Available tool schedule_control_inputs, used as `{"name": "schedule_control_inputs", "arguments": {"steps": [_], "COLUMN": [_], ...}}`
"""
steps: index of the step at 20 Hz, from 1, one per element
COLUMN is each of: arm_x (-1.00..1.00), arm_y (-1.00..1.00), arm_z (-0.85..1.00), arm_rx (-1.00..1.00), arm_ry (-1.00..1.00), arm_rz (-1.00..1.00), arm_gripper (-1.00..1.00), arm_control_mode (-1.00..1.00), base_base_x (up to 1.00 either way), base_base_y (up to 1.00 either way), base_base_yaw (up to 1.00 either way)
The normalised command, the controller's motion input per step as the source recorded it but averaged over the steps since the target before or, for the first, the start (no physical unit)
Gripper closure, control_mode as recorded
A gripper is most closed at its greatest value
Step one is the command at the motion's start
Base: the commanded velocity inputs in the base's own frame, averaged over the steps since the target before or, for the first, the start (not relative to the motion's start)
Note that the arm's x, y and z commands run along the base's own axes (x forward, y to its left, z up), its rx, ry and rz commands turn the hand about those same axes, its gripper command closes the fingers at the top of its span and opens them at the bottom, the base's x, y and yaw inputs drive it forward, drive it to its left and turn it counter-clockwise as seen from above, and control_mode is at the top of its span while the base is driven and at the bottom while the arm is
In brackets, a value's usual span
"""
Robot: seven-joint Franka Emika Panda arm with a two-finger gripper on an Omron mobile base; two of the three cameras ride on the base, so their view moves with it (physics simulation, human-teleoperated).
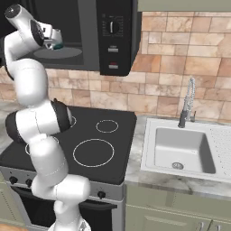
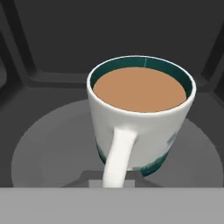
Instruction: Pick the cup of tea, navigate to the dining table, and place it on the saucer.
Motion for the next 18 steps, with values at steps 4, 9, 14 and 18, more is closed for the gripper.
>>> {"name": "schedule_control_inputs", "arguments": {"steps": [4,9,14,18], "arm_x": [-1.00,-1.00,-1.00,-1.00], "arm_y": [-0.06,-0.15,-0.41,-0.50], "arm_z": [0.34,0.20,-0.18,-0.50], "arm_rx": [0.08,0.08,0.05,0.05], "arm_ry": [-0.04,-0.01,0.00,0.00], "arm_rz": [0.00,0.00,0.00,0.03], "arm_gripper": [1.00,1.00,1.00,1.00], "arm_control_mode": [-1.00,-1.00,-1.00,-1.00], "base_base_x": [0.00,0.00,0.00,0.00], "base_base_y": [0.00,0.00,0.00,0.00], "base_base_yaw": [0.00,0.00,0.00,0.00]}}
